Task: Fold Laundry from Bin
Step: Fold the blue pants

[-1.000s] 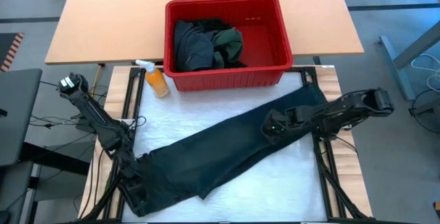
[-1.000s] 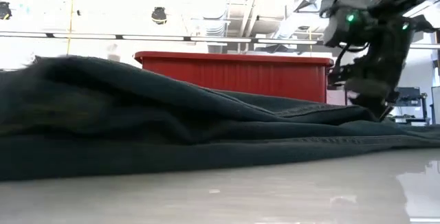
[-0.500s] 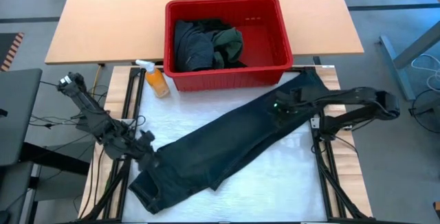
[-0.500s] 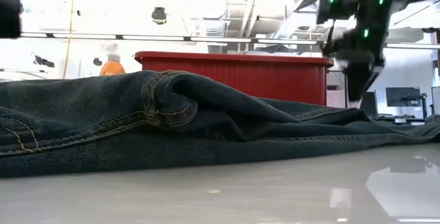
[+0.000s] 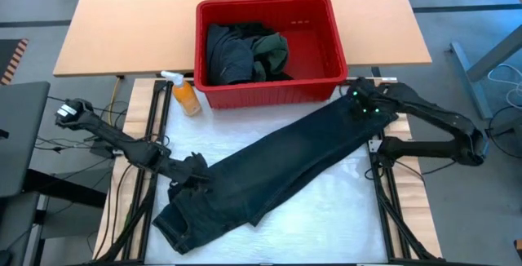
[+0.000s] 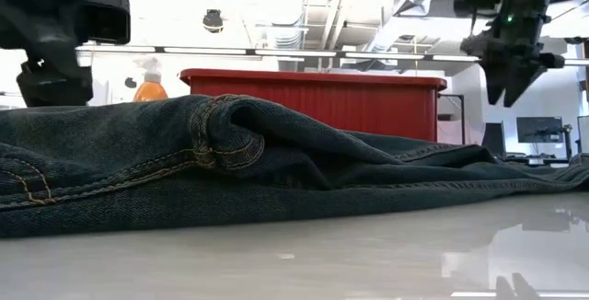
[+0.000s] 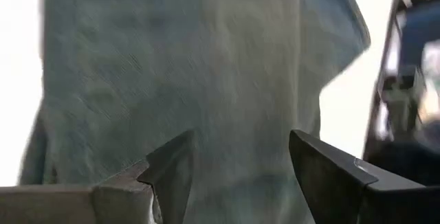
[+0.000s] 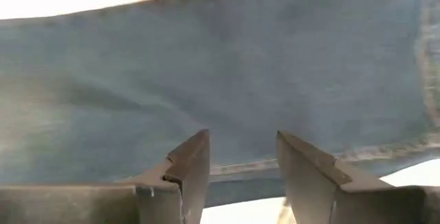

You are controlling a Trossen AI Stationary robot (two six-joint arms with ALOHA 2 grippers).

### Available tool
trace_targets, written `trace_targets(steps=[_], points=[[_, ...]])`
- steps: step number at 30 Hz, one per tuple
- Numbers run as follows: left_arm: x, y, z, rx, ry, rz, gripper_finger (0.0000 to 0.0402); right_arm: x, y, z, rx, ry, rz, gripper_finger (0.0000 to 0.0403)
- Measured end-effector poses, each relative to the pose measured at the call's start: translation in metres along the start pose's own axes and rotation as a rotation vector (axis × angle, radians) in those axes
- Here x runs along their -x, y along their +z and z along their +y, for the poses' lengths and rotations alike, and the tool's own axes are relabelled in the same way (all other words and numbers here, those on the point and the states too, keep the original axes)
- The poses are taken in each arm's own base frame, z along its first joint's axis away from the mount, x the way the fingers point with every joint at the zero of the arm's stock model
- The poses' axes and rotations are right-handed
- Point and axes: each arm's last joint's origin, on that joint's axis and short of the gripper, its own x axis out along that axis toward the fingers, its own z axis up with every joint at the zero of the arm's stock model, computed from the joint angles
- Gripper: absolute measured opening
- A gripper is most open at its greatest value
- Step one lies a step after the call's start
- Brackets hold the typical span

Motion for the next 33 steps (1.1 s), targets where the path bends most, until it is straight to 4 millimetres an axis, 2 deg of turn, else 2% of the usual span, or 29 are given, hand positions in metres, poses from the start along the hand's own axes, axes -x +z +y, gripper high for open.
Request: trace_targets(steps=[7, 19, 25, 33], points=[[0.002, -0.002, 0.015, 0.094, 0.087, 0.134, 0.0224, 0.011, -0.002, 0.005, -0.012, 0.079, -0.108, 0.0191], [0.004, 0.024, 0.037, 0.272, 0.208, -0.036, 0.0224, 0.015, 0.011, 0.018, 0.217, 0.18, -0.268, 0.0191], [0.005, 0.028, 0.044, 0.229, 0.241, -0.031, 0.0224, 0.015, 0.012, 0.018, 0.243, 0.178, -0.281, 0.0191], [-0.006, 0.024, 0.047, 0.143, 0.234, 0.108, 0.0224, 0.015, 0.012, 0.018, 0.171, 0.192, -0.272, 0.0191]])
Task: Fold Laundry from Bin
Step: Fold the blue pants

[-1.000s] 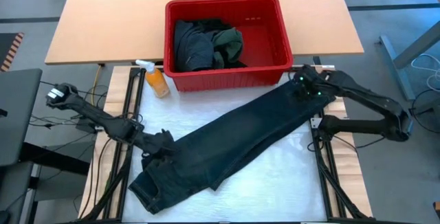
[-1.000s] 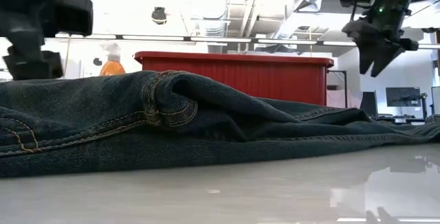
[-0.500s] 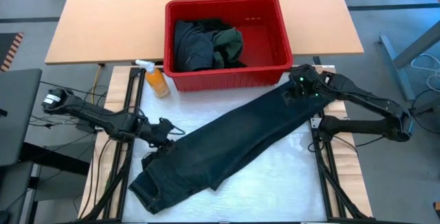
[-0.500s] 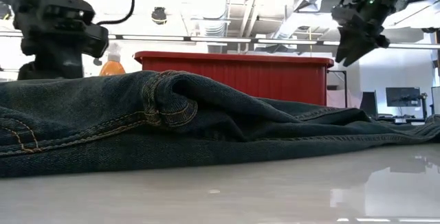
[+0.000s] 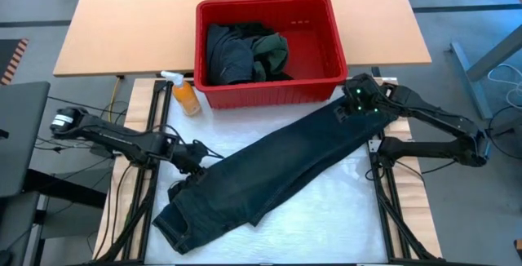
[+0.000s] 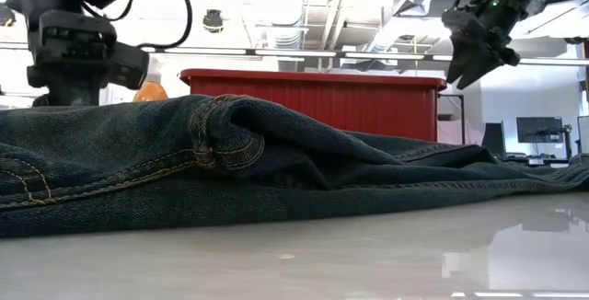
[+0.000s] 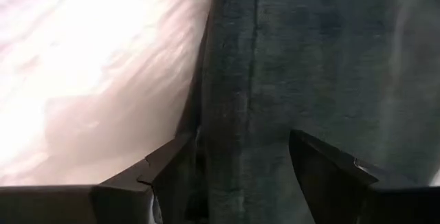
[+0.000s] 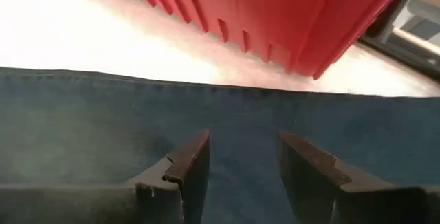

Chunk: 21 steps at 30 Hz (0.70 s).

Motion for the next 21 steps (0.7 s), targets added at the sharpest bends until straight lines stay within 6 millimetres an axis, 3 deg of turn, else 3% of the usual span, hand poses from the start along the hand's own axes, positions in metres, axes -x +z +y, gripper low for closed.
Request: trace_targets(steps=[7, 10, 15, 21], points=[[-0.011, 0.003, -0.004, -0.062, -0.036, 0.027, 0.0209, 0.0, 0.0, 0.0, -0.04, -0.002, -0.002, 0.0191], [-0.012, 0.004, -0.006, -0.079, -0.047, 0.029, 0.0163, 0.0, 0.0, 0.0, -0.047, -0.002, -0.003, 0.0191], [-0.008, 0.008, -0.013, -0.109, -0.093, 0.0, 0.0027, 0.0, 0.0, 0.0, -0.048, -0.003, -0.003, 0.0191], [0.024, 0.037, -0.055, -0.247, -0.221, -0.136, 0.0003, 0.0, 0.0, 0.0, -0.048, -0.005, -0.003, 0.0191]])
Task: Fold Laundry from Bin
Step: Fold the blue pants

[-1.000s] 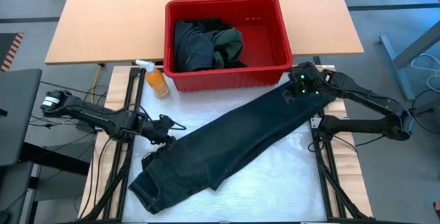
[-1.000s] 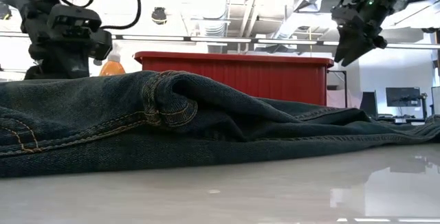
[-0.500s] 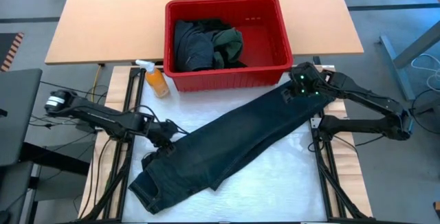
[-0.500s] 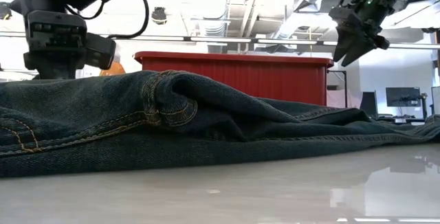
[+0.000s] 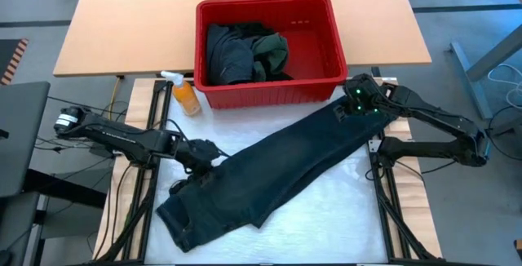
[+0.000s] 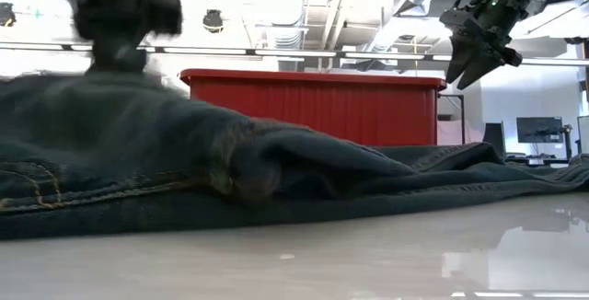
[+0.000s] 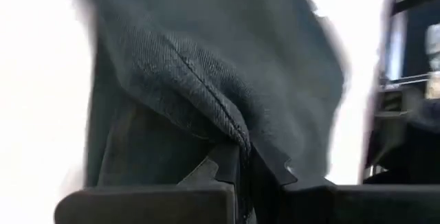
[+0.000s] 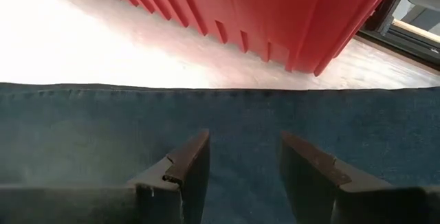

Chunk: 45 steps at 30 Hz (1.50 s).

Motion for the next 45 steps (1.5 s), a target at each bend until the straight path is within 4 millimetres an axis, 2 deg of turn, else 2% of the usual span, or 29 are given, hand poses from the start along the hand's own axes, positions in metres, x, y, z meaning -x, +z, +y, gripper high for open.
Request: trace_targets(steps=[3, 7, 13, 17, 22, 27, 33, 36, 40, 45], points=[[0.005, 0.021, -0.011, -0.107, 0.042, -0.064, 0.0002, 0.0, 0.0, 0.0, 0.0, -0.001, 0.003, 0.0191], [-0.014, 0.033, 0.002, -0.131, 0.136, -0.017, 0.0001, 0.0, -0.001, 0.0, -0.006, -0.004, 0.009, 0.0191], [-0.055, 0.024, 0.029, -0.037, 0.228, 0.22, 0.0001, 0.0, -0.001, 0.0, -0.009, 0.001, 0.007, 0.0191], [-0.064, 0.015, 0.037, 0.019, 0.288, 0.313, 0.001, 0.001, -0.002, 0.008, 0.019, 0.101, 0.026, 0.0192], [-0.053, 0.016, 0.032, -0.006, 0.301, 0.28, 0.005, -0.005, -0.01, 0.031, 0.064, 0.313, 0.019, 0.0192], [-0.02, 0.032, 0.017, -0.043, 0.32, 0.095, 0.0096, -0.018, -0.026, 0.063, 0.124, 0.517, -0.035, 0.0192], [0.021, 0.024, 0.007, -0.005, 0.269, 0.061, 0.0122, -0.04, -0.043, 0.091, 0.206, 0.537, -0.067, 0.0192], [0.031, 0.012, -0.006, -0.011, 0.181, 0.085, 0.0123, -0.054, -0.048, 0.097, 0.225, 0.499, -0.024, 0.0192], [0.028, -0.015, -0.017, -0.027, 0.127, 0.164, 0.0123, -0.07, -0.053, 0.104, 0.24, 0.464, 0.026, 0.0192], [0.002, -0.05, -0.013, -0.018, 0.129, 0.247, 0.0123, -0.095, -0.056, 0.113, 0.238, 0.399, 0.019, 0.0191]])
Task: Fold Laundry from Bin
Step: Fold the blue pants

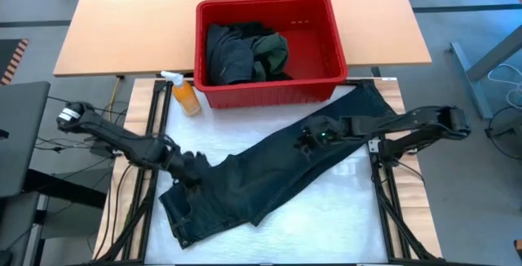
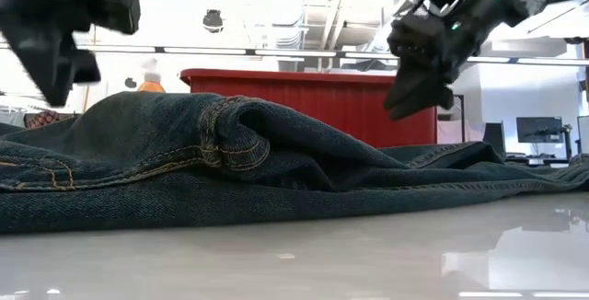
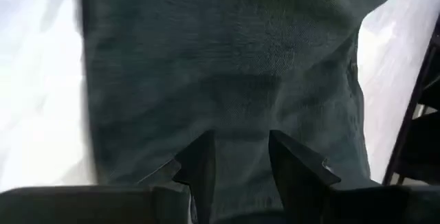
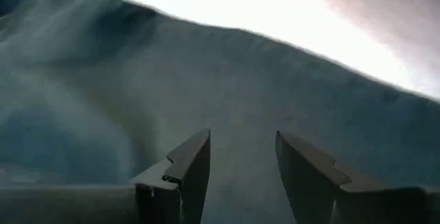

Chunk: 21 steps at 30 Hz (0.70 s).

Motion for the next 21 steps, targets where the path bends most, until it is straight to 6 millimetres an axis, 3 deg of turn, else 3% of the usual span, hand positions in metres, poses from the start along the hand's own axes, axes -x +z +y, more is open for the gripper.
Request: trace_targets(steps=[6, 12, 16, 21], points=[[-0.036, -0.014, 0.014, 0.084, 0.016, 0.031, 0.0123, -0.037, 0.001, 0.003, -0.005, -0.002, -0.058, 0.0191], [-0.055, -0.024, 0.026, 0.125, 0.085, 0.127, 0.0123, -0.065, -0.013, -0.002, 0.002, -0.036, 0.012, 0.0191], [-0.06, -0.027, 0.028, 0.156, 0.081, 0.162, 0.0123, -0.066, -0.027, -0.009, 0.022, -0.128, 0.15, 0.0191], [-0.06, -0.027, 0.028, 0.156, 0.082, 0.162, 0.0123, -0.046, -0.041, -0.012, 0.055, -0.238, 0.307, 0.0191]])
